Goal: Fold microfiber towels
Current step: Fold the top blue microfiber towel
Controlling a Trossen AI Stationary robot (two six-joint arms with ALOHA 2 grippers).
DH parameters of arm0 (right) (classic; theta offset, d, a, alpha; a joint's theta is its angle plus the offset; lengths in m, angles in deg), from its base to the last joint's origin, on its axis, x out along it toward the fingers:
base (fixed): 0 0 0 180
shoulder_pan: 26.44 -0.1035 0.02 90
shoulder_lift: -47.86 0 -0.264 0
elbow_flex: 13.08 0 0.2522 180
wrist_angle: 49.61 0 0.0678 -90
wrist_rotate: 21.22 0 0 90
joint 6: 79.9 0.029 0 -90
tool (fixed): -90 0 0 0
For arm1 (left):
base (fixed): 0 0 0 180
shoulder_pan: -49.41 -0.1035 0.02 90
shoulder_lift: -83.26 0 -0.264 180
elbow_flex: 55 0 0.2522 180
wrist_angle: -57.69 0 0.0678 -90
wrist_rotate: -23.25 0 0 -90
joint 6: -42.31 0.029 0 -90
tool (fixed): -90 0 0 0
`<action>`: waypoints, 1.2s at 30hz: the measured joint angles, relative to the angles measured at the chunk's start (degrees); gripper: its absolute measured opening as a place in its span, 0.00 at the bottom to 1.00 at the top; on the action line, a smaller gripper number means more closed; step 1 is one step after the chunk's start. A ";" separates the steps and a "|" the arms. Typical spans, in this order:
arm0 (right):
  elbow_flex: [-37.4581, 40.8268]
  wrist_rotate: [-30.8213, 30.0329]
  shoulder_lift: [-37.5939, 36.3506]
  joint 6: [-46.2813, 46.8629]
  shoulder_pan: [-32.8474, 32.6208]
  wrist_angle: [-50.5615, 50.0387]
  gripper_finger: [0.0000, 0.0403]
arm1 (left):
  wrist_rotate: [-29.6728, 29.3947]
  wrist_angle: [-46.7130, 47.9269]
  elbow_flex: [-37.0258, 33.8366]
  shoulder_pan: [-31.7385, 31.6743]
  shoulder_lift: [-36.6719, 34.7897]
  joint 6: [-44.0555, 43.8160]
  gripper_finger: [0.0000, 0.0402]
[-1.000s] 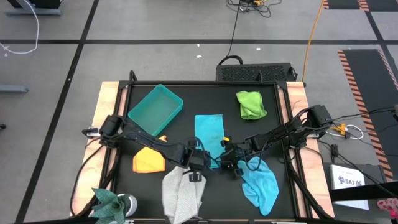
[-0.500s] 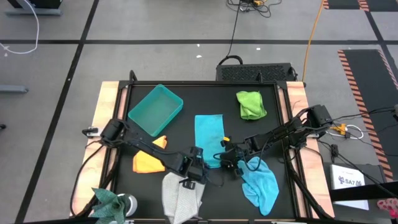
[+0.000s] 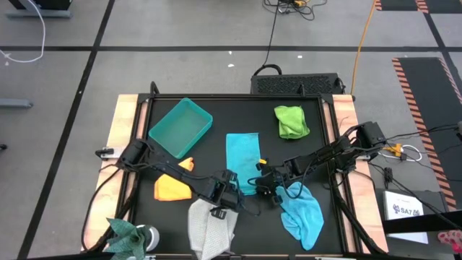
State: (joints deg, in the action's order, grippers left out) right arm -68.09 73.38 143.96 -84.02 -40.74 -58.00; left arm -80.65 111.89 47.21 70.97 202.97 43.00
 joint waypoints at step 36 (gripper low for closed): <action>0.00 0.13 0.00 -0.20 0.02 -0.04 0.00 | -0.89 0.26 0.03 -1.57 3.04 -7.84 0.11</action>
State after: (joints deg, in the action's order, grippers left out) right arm -68.09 73.50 143.96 -84.22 -40.72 -58.05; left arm -81.54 112.14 47.24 69.40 206.01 35.16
